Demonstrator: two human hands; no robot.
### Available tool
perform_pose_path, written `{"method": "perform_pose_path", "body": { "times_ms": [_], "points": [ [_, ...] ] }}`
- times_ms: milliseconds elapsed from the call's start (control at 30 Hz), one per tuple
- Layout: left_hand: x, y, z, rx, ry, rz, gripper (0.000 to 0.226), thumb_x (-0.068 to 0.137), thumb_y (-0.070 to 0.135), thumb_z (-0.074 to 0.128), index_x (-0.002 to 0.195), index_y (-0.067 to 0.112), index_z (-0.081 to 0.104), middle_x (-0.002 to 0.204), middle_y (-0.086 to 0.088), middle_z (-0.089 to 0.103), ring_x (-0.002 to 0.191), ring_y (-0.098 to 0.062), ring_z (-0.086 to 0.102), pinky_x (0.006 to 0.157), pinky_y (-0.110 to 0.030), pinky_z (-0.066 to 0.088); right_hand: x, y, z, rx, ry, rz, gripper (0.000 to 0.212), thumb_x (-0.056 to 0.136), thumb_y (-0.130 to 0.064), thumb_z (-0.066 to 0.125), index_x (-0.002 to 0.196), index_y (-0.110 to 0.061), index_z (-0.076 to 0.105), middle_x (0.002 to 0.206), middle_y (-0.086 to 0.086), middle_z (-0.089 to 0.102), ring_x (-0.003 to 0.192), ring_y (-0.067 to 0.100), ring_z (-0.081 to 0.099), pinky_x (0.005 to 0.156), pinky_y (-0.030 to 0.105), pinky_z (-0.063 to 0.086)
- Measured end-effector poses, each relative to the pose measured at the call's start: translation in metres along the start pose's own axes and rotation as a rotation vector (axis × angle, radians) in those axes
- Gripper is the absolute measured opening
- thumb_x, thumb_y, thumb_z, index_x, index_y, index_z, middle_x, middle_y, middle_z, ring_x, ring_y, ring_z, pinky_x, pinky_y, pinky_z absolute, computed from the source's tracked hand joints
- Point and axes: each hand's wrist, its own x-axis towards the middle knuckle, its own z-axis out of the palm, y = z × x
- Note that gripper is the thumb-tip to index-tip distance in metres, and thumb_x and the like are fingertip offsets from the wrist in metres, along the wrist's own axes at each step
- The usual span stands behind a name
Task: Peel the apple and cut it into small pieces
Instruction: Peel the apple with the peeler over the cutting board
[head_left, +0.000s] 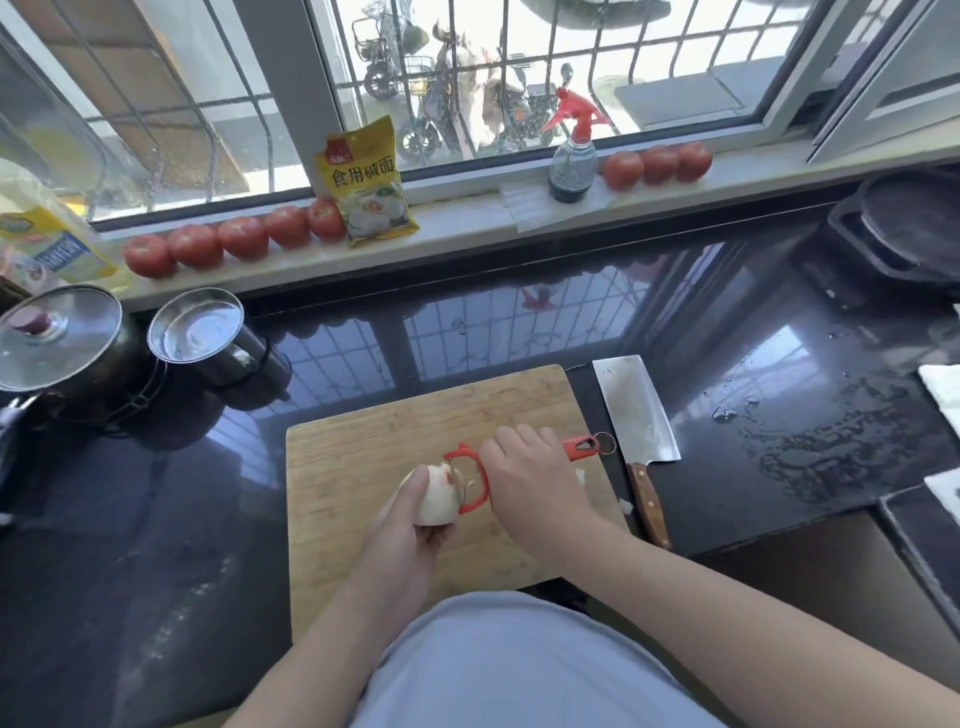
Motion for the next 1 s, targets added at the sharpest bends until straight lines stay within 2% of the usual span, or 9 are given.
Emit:
{"method": "perform_pose_path", "body": {
  "times_ms": [133,300,400,533,633,733,833,900,1000],
  "points": [
    [-0.003,-0.001,0.006,0.030,-0.019,0.057,0.034,0.095,0.037,0.058,0.112,0.009,0.068,0.101,-0.006,0.069,0.093,-0.016,0.059,0.082,-0.034,0.045,0.000,-0.007,0.001,-0.014,0.017,0.003,0.013,0.075,-0.006,0.047,0.074,-0.020,0.048,0.070,0.001,0.050,0.065,0.023,0.046,0.059,0.037,0.038],
    [-0.005,-0.001,0.006,-0.131,0.017,0.068,0.034,0.095,0.033,0.060,0.115,0.006,0.065,0.102,-0.005,0.071,0.094,-0.019,0.063,0.086,-0.034,0.049,-0.004,0.026,0.014,-0.200,-0.304,0.168,0.014,0.069,-0.012,0.065,0.079,-0.018,0.057,0.075,0.003,0.056,0.071,0.025,0.053,0.065,0.038,0.038],
    [-0.002,0.006,0.001,-0.115,0.006,0.078,0.042,0.088,0.034,0.064,0.120,0.006,0.066,0.108,-0.005,0.072,0.099,-0.020,0.064,0.089,-0.034,0.049,-0.009,0.035,0.012,-0.197,-0.382,0.219,0.021,0.066,-0.017,0.070,0.084,-0.017,0.058,0.079,0.004,0.057,0.075,0.027,0.054,0.068,0.040,0.039],
    [-0.004,0.004,0.000,-0.132,-0.021,0.072,0.047,0.087,0.031,0.064,0.125,0.003,0.064,0.111,-0.005,0.074,0.104,-0.020,0.066,0.092,-0.035,0.051,-0.007,0.025,0.001,-0.111,-0.292,0.185,0.026,0.062,-0.012,0.074,0.082,-0.018,0.056,0.078,0.003,0.056,0.073,0.026,0.053,0.066,0.039,0.042],
    [-0.006,0.003,0.001,-0.113,-0.036,0.068,0.050,0.089,0.031,0.064,0.128,0.000,0.064,0.117,-0.010,0.073,0.109,-0.021,0.066,0.098,-0.037,0.055,-0.006,0.011,-0.006,-0.032,-0.105,0.097,0.011,0.076,-0.008,0.060,0.080,-0.018,0.056,0.077,0.002,0.055,0.072,0.025,0.051,0.064,0.037,0.037],
    [-0.006,0.003,0.004,-0.082,-0.057,0.059,0.052,0.095,0.034,0.060,0.132,-0.002,0.062,0.128,-0.015,0.069,0.117,-0.025,0.063,0.109,-0.043,0.048,-0.004,-0.006,-0.008,-0.023,0.064,0.042,0.014,0.081,-0.007,0.051,0.074,-0.019,0.051,0.071,0.001,0.050,0.066,0.024,0.045,0.062,0.036,0.033],
    [-0.006,0.002,0.009,-0.026,-0.059,0.092,0.051,0.096,0.037,0.057,0.128,-0.002,0.064,0.120,-0.015,0.070,0.109,-0.023,0.065,0.101,-0.040,0.051,-0.002,-0.012,-0.007,-0.025,0.146,0.023,0.016,0.082,-0.006,0.047,0.073,-0.018,0.050,0.069,0.002,0.047,0.065,0.024,0.043,0.062,0.037,0.033],
    [-0.007,0.002,0.011,-0.026,-0.032,0.108,0.049,0.093,0.035,0.059,0.124,-0.002,0.065,0.116,-0.014,0.071,0.107,-0.022,0.066,0.099,-0.039,0.050,0.000,-0.003,-0.005,-0.045,0.086,0.033,0.016,0.081,-0.004,0.047,0.073,-0.018,0.050,0.070,0.002,0.047,0.066,0.023,0.043,0.061,0.036,0.034],
    [-0.008,0.001,0.006,-0.102,0.001,0.061,0.042,0.090,0.031,0.062,0.120,0.002,0.067,0.116,-0.011,0.073,0.111,-0.024,0.064,0.106,-0.044,0.048,0.001,0.031,0.007,-0.165,-0.174,0.133,0.018,0.070,-0.009,0.067,0.080,-0.016,0.055,0.076,0.004,0.053,0.072,0.026,0.048,0.065,0.037,0.038]
  ]
}}
